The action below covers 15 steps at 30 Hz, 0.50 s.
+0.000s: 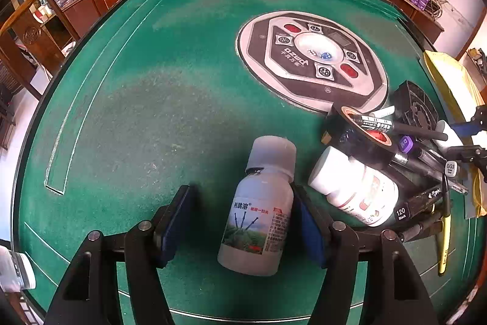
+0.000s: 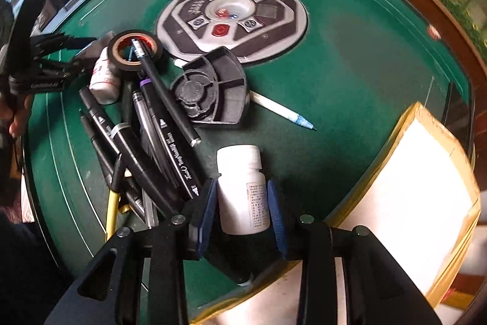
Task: Organize rigid objects
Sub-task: 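Grasp the green-label white bottle with the left tool while the right tool grasps the plain white bottle, then carry both bottles into the white tray and open both tools to release them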
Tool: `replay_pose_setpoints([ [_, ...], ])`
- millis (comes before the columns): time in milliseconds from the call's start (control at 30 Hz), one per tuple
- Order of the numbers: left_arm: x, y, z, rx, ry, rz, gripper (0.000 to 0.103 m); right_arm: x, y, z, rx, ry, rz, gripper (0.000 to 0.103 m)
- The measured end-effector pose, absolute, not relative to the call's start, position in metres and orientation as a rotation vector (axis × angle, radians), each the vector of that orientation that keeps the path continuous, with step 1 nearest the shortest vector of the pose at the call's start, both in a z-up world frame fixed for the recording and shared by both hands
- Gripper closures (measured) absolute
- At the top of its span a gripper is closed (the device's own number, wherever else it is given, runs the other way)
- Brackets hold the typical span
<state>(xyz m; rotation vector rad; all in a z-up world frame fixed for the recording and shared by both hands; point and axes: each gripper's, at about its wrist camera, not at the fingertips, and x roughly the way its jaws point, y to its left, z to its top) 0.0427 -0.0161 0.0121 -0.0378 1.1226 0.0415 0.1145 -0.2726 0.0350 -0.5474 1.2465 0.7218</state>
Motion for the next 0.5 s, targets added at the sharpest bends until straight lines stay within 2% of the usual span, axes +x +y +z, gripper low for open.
replay_pose_setpoints([
  [67,0.04,-0.02,0.014,-0.034,1.107,0.036,0.051,0.113,-0.271,0.029,-0.55,1.252,0.693,0.07],
  [100,0.039,-0.023,0.015,-0.03,1.103,0.032,0.063,0.113,-0.27,0.026,-0.54,1.258,0.681,0.071],
  [133,0.038,-0.026,0.016,-0.023,1.102,0.037,0.066,0.112,-0.271,0.025,-0.528,1.263,0.671,0.071],
  [500,0.02,-0.017,0.022,-0.162,1.077,0.018,0.066,0.086,-0.315,0.067,-0.173,1.157,0.558,0.071],
])
